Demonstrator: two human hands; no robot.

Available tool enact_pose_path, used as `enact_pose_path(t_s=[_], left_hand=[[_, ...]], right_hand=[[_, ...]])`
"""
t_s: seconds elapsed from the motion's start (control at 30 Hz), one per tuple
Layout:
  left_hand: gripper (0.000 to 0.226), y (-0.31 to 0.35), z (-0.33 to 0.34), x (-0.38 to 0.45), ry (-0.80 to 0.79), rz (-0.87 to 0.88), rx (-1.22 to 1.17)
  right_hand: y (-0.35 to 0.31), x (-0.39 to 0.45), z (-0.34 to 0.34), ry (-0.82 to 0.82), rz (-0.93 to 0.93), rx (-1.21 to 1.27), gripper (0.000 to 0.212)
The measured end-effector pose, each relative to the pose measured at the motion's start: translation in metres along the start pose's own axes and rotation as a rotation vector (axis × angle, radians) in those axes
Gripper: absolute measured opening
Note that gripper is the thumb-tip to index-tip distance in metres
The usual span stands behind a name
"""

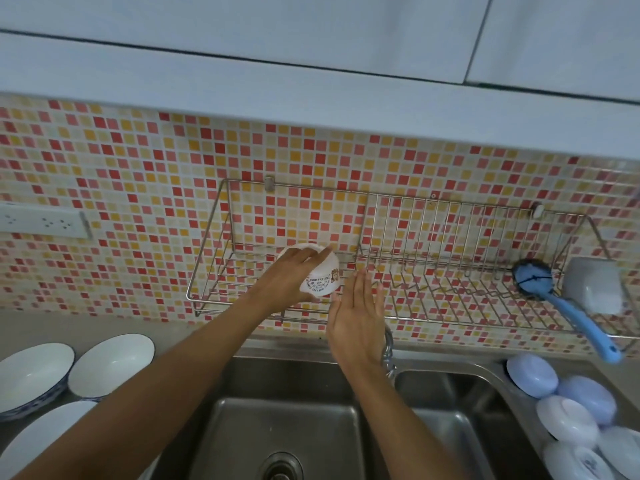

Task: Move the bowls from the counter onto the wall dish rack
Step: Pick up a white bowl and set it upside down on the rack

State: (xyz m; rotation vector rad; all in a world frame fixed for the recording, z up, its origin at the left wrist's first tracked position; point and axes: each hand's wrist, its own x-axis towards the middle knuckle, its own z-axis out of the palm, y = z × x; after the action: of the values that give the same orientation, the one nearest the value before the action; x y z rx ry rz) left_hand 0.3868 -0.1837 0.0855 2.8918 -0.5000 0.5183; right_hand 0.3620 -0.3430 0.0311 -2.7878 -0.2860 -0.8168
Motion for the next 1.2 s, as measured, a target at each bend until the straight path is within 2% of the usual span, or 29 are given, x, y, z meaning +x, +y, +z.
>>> enact_pose_path(t_s=[0.3,0.43,0.5,0.57,0.67,0.93,1.03,1.2], left_hand=[[0.073,0.0,0.004,0.001,-0.086,-0.02,-0.085],[0.053,-0.004,0.008,-0.012,0.063,-0.135,-0.282],[0.045,-0.003,0.008,-0.019,0.171,-0.206,-0.278],[0.041,0.0,0.008,-0.025,0.203,-0.229,-0.222],[0.04,0.001,0.007,-0.027,0.159,-0.218,-0.21],[0.048,-0.003,0.01,-0.024,-0.036,-0.19,-0.249],[0.049,-0.001,0.009,-0.028,-0.026,-0.197,-0.166],[0.052,0.01,0.019,-0.07,0.073,-0.186,0.114]], right_hand=[[-0.003,-0.001,-0.003,0.052,0.019,0.019,0.06],[0.0,-0.002,-0.002,0.053,-0.008,0.037,0.061],[0.004,-0.004,-0.001,0.074,-0.047,0.056,0.059],[0.009,-0.01,0.001,0.082,-0.111,0.085,0.055],[0.016,-0.017,0.005,0.076,-0.169,0.091,0.052],[0.012,-0.018,0.006,0.064,-0.123,0.084,0.051],[0.01,-0.019,0.003,0.057,-0.111,0.087,0.052],[0.0,-0.044,0.008,0.038,-0.055,0.155,0.058]])
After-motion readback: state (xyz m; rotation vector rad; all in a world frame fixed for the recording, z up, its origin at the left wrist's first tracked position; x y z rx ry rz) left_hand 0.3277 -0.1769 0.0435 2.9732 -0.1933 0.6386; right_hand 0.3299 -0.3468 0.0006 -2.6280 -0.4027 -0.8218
